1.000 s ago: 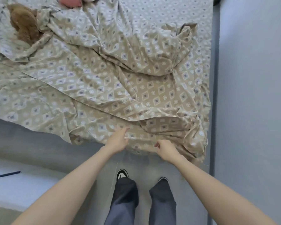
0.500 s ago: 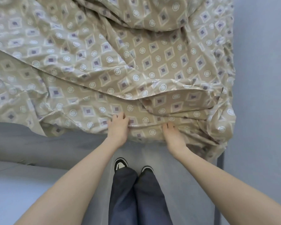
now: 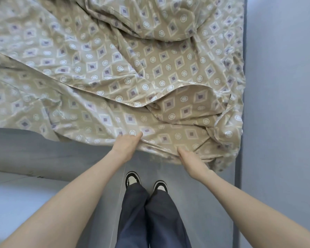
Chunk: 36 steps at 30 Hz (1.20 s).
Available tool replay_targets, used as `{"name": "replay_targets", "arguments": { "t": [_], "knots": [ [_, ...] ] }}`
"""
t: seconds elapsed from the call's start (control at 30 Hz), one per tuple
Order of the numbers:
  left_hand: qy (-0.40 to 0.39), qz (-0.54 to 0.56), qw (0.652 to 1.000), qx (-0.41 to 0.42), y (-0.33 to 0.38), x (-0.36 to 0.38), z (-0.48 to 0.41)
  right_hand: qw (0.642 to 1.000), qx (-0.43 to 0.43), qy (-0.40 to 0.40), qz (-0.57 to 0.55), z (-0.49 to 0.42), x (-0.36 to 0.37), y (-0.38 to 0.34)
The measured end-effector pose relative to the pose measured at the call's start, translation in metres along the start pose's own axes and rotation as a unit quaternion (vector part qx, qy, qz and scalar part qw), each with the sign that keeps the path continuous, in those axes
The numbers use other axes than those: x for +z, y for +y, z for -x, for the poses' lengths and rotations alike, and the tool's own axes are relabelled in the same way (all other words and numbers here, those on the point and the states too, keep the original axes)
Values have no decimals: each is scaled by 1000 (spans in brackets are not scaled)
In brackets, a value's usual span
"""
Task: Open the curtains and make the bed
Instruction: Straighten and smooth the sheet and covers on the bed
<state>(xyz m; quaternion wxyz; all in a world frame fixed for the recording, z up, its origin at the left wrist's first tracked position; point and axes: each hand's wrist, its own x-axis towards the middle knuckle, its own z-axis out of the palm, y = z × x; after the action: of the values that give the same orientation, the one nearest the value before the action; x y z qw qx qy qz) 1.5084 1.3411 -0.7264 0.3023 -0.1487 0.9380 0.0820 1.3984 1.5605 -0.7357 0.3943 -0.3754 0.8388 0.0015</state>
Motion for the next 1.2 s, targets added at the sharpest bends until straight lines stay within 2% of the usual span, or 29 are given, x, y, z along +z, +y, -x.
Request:
{"name": "replay_targets", "arguments": {
  "t": [0.17, 0.27, 0.33, 0.4, 0.53, 0.6, 0.67, 0.77, 0.93, 1.1, 1.2],
  "knots": [
    [-93, 168, 981, -17, 19, 38, 50, 998, 11, -55, 7, 36, -2, 4],
    [-112, 302, 945, -58, 44, 56, 83, 993, 44, -102, 31, 67, -5, 12],
    [-111, 343, 931, -64, 59, 54, 97, 990, 61, -123, 33, 85, -10, 15],
    [-124, 318, 938, -55, 69, 49, 99, 985, 80, -150, 37, 91, -14, 21],
    [-140, 215, 964, -66, 86, 35, 106, 964, 98, -194, 153, 106, -18, 18],
    [-131, 226, 962, -84, 93, 30, 113, 963, 105, -148, 200, 116, -19, 15],
    [-135, 285, 944, -96, 103, 29, 123, 962, 138, -107, 211, 125, -14, 16],
    [-137, 335, 928, -86, 124, 36, 139, 956, 189, -86, 207, 140, -4, 22],
    [-128, 318, 936, -79, 137, 48, 142, 952, 214, -60, 213, 145, 6, 32],
    [-208, 305, 927, -72, 145, 58, 134, 948, 217, -84, 219, 146, 23, 49],
    [-241, 304, 920, -59, 156, 55, 125, 952, 176, -36, 247, 149, 20, 67]
  ]
}}
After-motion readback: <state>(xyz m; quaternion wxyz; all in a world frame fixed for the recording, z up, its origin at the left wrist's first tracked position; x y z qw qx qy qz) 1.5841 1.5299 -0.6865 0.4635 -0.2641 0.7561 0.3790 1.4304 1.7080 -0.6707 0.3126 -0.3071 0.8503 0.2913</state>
